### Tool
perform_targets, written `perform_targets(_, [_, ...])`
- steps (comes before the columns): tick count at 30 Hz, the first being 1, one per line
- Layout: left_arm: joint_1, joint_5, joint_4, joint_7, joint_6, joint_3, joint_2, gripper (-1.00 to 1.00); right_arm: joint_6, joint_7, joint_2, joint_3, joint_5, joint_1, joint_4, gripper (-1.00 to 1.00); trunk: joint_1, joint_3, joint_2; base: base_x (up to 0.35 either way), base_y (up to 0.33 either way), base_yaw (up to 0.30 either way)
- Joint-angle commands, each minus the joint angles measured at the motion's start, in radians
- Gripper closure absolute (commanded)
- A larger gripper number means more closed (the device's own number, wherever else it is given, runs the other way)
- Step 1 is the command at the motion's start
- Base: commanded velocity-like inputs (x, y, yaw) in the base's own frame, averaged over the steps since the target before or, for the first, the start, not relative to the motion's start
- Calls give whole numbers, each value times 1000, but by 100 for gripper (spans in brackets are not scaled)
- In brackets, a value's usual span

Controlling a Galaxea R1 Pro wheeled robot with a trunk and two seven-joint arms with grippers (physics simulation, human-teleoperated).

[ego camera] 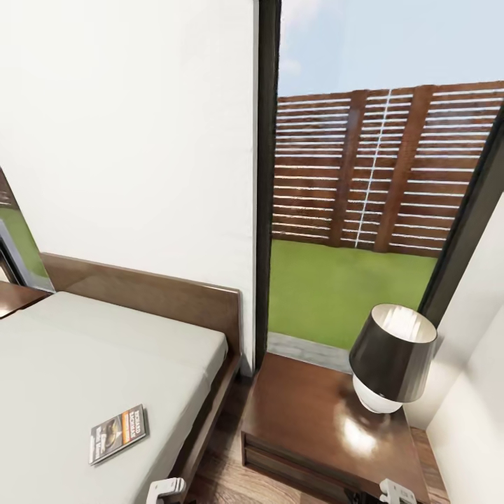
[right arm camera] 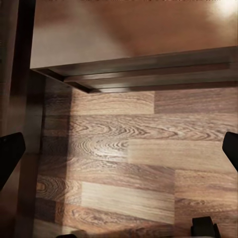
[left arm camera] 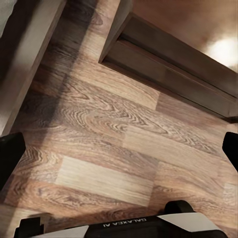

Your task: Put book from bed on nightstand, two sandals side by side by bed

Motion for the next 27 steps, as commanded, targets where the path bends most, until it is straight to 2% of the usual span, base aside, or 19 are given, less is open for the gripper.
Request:
perform_targets(1, [-1,-11,1,-3,-5,8,0,-100,-2,4,0,3,-10,-1,2,-100,-3,1,6,0,0,0])
perform_targets(10, [-1,-11,1,-3,-5,8,0,-100,-2,4,0,3,-10,-1,2,-100,-38,29,69,0,0,0])
perform_targets(27, [-1,-11,0,-4,-5,10,0,-100,-2,3,0,3,-9,-1,2,-100,-38,29,69,0,0,0])
